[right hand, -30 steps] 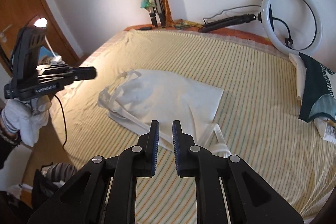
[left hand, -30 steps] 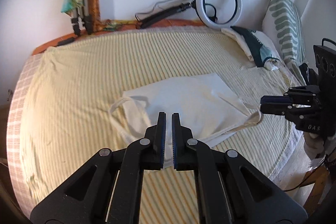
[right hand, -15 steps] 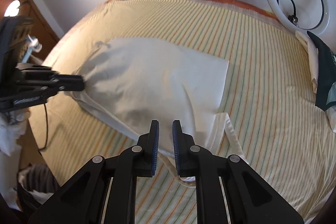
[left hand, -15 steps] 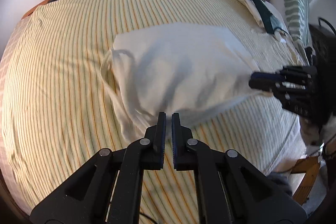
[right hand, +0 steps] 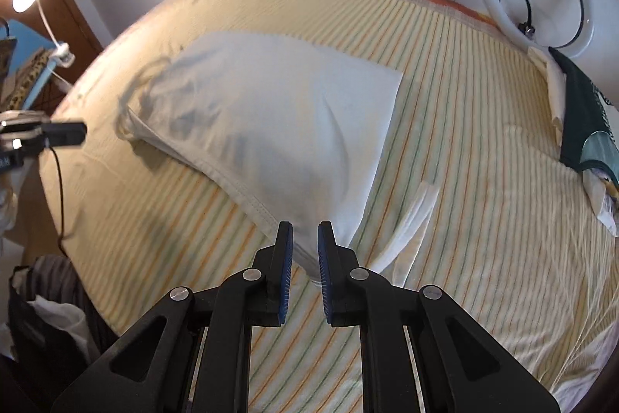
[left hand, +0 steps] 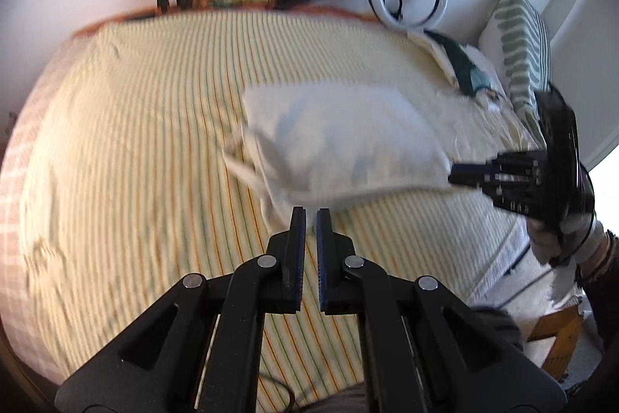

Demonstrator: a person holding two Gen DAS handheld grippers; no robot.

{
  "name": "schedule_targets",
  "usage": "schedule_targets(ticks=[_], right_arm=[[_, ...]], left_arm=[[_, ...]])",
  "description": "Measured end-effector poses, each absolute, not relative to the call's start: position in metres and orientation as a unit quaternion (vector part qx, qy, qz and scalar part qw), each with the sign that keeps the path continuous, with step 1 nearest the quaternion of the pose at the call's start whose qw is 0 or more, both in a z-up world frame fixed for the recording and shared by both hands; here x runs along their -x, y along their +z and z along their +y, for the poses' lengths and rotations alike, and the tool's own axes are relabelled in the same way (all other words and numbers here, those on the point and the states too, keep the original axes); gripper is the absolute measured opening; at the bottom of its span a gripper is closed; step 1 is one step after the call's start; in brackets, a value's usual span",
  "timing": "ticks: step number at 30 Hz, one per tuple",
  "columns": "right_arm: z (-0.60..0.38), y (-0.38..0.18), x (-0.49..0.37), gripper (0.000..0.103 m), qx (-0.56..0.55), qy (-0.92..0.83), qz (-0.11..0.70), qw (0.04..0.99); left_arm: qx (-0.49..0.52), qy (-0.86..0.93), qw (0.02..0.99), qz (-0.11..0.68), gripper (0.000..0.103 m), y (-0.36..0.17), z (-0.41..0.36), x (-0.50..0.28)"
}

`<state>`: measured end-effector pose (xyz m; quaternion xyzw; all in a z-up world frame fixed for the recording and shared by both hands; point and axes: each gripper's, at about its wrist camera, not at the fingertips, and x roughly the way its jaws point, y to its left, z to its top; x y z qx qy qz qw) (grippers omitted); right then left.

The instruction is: Fold small clothes

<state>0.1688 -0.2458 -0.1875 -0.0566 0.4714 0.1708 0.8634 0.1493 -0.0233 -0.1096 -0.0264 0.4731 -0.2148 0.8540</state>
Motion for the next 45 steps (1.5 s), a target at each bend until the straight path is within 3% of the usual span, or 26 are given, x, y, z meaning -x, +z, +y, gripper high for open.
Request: schedule_targets(ticks=[7, 12, 16, 20, 25, 29, 32, 34, 35, 37, 40, 45], right_arm=[[-0.233, -0.181, -0.185, 0.011, 0.031, 0.164, 0.468, 0.868], [-0.234, -0.189, -0.193, 0.011, 0.021, 0.156, 0.476, 0.865], [-0.236, -0.194, -0.198, 0.011, 0.023, 0.158, 0.481, 0.862], [-0.236, -0.198, -0.201, 0.011, 0.027, 0.160, 0.484, 0.860], [-0.242, -0.201, -0.188, 0.011, 0.028, 0.161, 0.489, 0.857], [-0.255, -0.205, -0.163, 0.023, 0.023, 0.176, 0.500, 0.848], [-0.271, -0.198, -0.150, 0.023, 0.000, 0.191, 0.489, 0.851], [-0.283, -0.191, -0.150, 0.024, -0.035, 0.201, 0.477, 0.855], [-0.289, -0.187, -0.152, 0.025, -0.051, 0.200, 0.469, 0.859], [-0.303, -0.179, -0.160, 0.030, -0.086, 0.200, 0.453, 0.864], [-0.319, -0.176, -0.178, 0.037, -0.136, 0.205, 0.439, 0.864], [-0.329, -0.188, -0.213, 0.037, -0.179, 0.196, 0.441, 0.857]], left_arm=[[0.024, -0.214, 0.807, 0.550, 0.002, -0.138, -0.054, -0.221], [-0.009, -0.202, 0.780, 0.593, 0.002, -0.174, -0.060, -0.222], [-0.001, -0.214, 0.779, 0.589, 0.002, -0.172, -0.049, -0.196], [-0.056, -0.201, 0.792, 0.573, 0.002, -0.169, -0.044, -0.163], [-0.024, -0.192, 0.808, 0.556, 0.002, -0.164, -0.018, -0.136], [0.015, -0.203, 0.817, 0.539, 0.002, -0.152, 0.002, -0.125], [0.042, -0.206, 0.829, 0.518, 0.002, -0.141, 0.010, -0.132], [0.067, -0.203, 0.833, 0.510, 0.012, -0.137, 0.015, -0.145], [0.081, -0.202, 0.833, 0.508, 0.025, -0.136, 0.019, -0.152], [0.112, -0.211, 0.830, 0.504, 0.032, -0.135, 0.023, -0.168], [0.146, -0.217, 0.824, 0.502, 0.032, -0.139, 0.022, -0.195], [0.218, -0.217, 0.804, 0.510, 0.032, -0.158, 0.027, -0.240]])
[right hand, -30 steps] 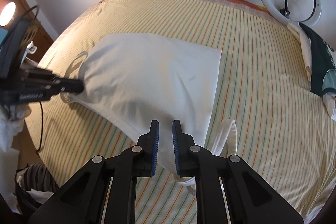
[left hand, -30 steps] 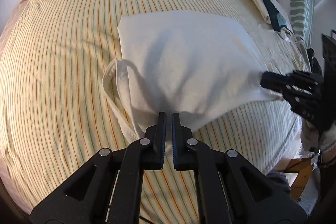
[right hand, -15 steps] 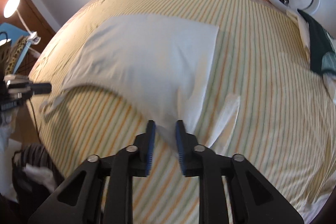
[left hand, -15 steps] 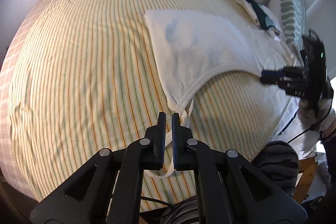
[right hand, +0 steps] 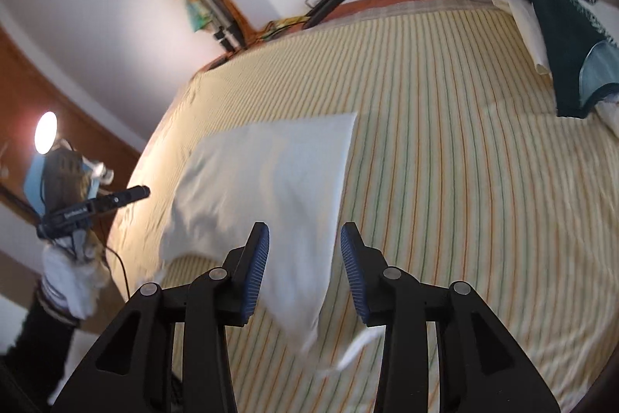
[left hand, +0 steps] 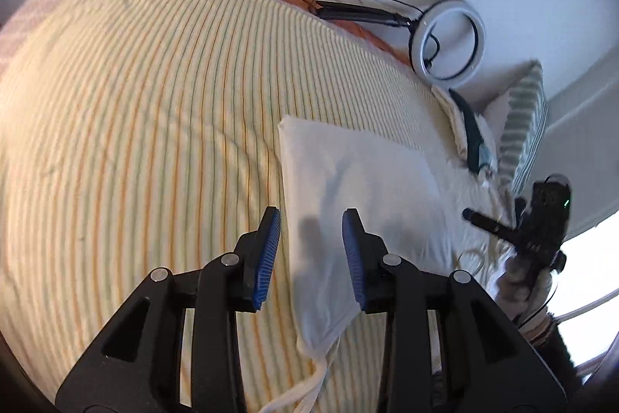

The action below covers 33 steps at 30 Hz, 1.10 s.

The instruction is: Fold small clothes

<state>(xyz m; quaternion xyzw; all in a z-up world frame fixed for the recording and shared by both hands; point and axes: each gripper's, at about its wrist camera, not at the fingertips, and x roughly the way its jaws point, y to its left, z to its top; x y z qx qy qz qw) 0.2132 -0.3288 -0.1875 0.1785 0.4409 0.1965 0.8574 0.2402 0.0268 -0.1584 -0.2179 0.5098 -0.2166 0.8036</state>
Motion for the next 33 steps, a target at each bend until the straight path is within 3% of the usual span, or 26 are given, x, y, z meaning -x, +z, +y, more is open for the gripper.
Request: schedule_targets(ticks=[8, 14, 21, 22, 23, 33], right_arm=[[-0.319, -0.202, -0.246, 0.037, -0.205, 0.187, 0.447, 0.850], [-0.288, -0.206, -0.247, 0.037, -0.124, 0.193, 0.447, 0.865], [-0.304, -0.216, -0.257, 0.037, -0.161, 0.198, 0.453, 0.854], [-0.306, -0.216, -0.259, 0.037, -0.161, 0.193, 0.454, 0.855], [-0.306, -0.216, -0.259, 0.037, -0.161, 0.191, 0.455, 0.855], [-0.300, -0.217, -0.258, 0.036, -0.142, 0.184, 0.453, 0.861]], left_arm=[[0.279, -0.205, 0.774, 0.530, 0.032, -0.194, 0.029, -0.290], [0.308, -0.238, 0.759, 0.522, 0.032, -0.196, 0.023, -0.303], [0.321, -0.236, 0.753, 0.523, 0.031, -0.205, 0.019, -0.321], [0.331, -0.239, 0.749, 0.522, 0.022, -0.208, 0.019, -0.324], [0.337, -0.239, 0.747, 0.521, 0.005, -0.210, 0.018, -0.326], [0.339, -0.178, 0.799, 0.463, 0.002, -0.203, 0.032, -0.322]])
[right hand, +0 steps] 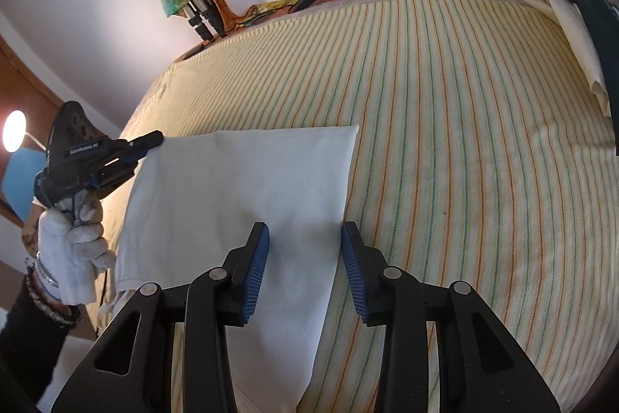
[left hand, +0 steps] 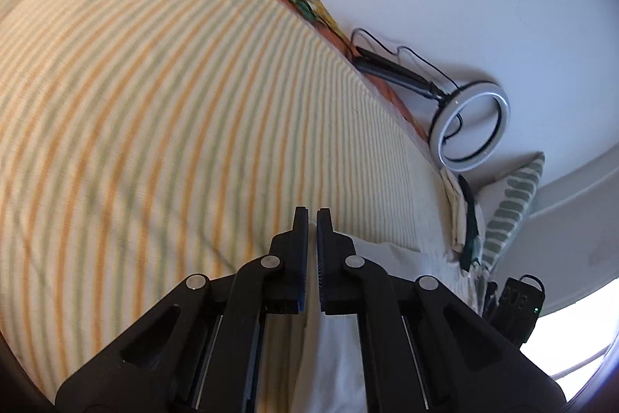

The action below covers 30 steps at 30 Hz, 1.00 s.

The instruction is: Fold small clothes

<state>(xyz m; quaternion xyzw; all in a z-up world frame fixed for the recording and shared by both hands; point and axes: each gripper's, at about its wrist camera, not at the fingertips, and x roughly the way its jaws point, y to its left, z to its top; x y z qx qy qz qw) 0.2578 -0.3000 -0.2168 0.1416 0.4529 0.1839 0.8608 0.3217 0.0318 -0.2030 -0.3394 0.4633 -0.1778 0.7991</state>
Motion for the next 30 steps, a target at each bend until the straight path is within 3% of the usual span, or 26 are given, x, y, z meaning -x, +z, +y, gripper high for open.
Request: schedule_targets(ticks=[8, 9, 11, 12, 30], right_arm=[[-0.321, -0.211, -0.251, 0.038, -0.189, 0.179, 0.443, 0.858], [-0.324, -0.212, -0.249, 0.038, -0.194, 0.181, 0.445, 0.855], [-0.326, -0.214, -0.246, 0.038, -0.196, 0.183, 0.448, 0.853], [-0.328, -0.215, -0.244, 0.038, -0.197, 0.185, 0.450, 0.851], [-0.331, -0.226, -0.231, 0.040, -0.263, 0.240, 0.447, 0.821]], left_arm=[[0.309, -0.189, 0.798, 0.482, 0.005, -0.191, 0.050, -0.298], [0.304, -0.191, 0.797, 0.487, 0.009, -0.191, 0.050, -0.293], [0.303, -0.199, 0.789, 0.496, 0.035, -0.193, 0.052, -0.280], [0.305, -0.203, 0.786, 0.497, 0.037, -0.194, 0.053, -0.273], [0.309, -0.232, 0.763, 0.518, 0.037, -0.209, 0.034, -0.259]])
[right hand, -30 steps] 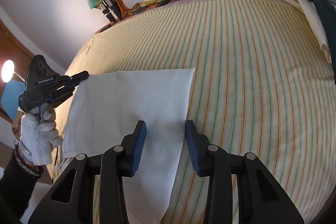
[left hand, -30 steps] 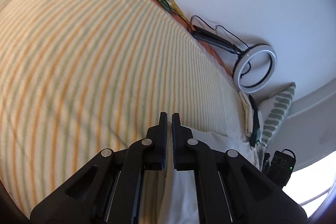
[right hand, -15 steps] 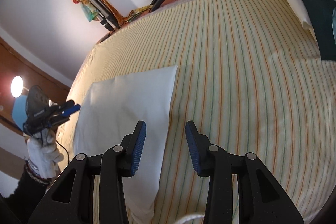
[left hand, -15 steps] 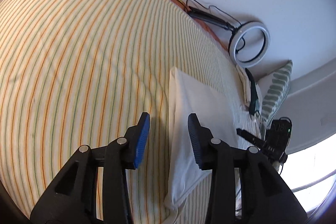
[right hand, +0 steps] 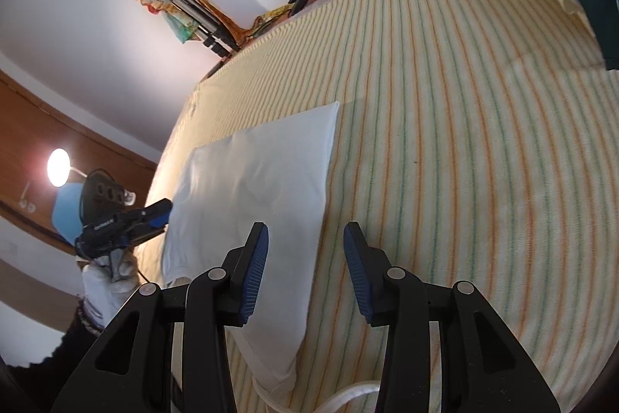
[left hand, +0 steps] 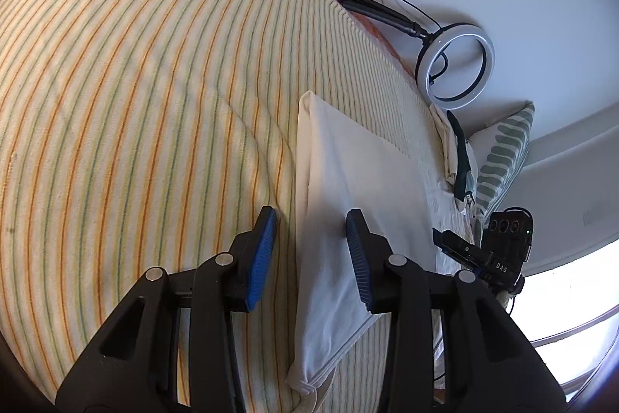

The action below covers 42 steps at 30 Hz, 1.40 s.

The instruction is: Fold small clothes

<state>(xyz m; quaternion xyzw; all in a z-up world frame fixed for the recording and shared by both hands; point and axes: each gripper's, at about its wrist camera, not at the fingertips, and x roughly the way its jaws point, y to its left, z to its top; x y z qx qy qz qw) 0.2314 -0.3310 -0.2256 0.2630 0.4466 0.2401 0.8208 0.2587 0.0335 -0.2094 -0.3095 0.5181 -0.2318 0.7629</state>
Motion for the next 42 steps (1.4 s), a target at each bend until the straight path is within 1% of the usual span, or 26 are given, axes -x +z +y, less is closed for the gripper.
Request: schedule_targets(ticks=[6, 10, 11, 12, 13, 14, 15, 17, 20, 29, 37, 42], right_arm=[[-0.324, -0.232, -0.241, 0.037, -0.291, 0.259, 0.441, 0.809], [-0.317, -0.235, -0.247, 0.029, -0.297, 0.259, 0.444, 0.805], [-0.315, -0.234, -0.248, 0.026, -0.294, 0.259, 0.444, 0.806], [-0.313, -0.233, -0.249, 0.022, -0.289, 0.257, 0.445, 0.807], [-0.311, -0.232, -0.250, 0.015, -0.283, 0.254, 0.449, 0.809], [-0.309, -0.231, -0.250, 0.012, -0.275, 0.247, 0.452, 0.812], [-0.306, -0.228, -0.249, 0.011, -0.262, 0.240, 0.453, 0.818], [-0.300, -0.219, -0.246, 0.007, -0.233, 0.229, 0.448, 0.832], [-0.290, -0.206, -0.241, 0.005, -0.190, 0.217, 0.440, 0.850], [-0.266, -0.172, -0.219, 0.004, -0.085, 0.194, 0.408, 0.888], [-0.267, -0.146, -0.196, 0.004, -0.048, 0.182, 0.374, 0.908], [-0.277, -0.128, -0.181, 0.004, -0.029, 0.169, 0.355, 0.919]], left_arm=[[0.314, -0.233, 0.761, 0.518, 0.036, -0.212, 0.027, -0.264], [0.308, -0.228, 0.764, 0.519, 0.026, -0.212, 0.018, -0.268], [0.300, -0.222, 0.769, 0.519, 0.019, -0.211, 0.015, -0.268], [0.293, -0.218, 0.772, 0.520, 0.016, -0.211, 0.014, -0.269], [0.282, -0.213, 0.778, 0.519, 0.012, -0.209, 0.011, -0.268], [0.274, -0.210, 0.783, 0.517, 0.009, -0.207, 0.009, -0.267], [0.267, -0.208, 0.789, 0.513, 0.007, -0.205, 0.007, -0.266], [0.249, -0.203, 0.801, 0.506, 0.006, -0.198, 0.003, -0.262], [0.207, -0.197, 0.823, 0.491, 0.005, -0.185, -0.009, -0.254], [0.109, -0.201, 0.868, 0.440, 0.005, -0.143, -0.041, -0.226], [0.062, -0.226, 0.882, 0.409, 0.005, -0.114, -0.078, -0.204], [0.057, -0.247, 0.886, 0.388, 0.005, -0.095, -0.101, -0.194]])
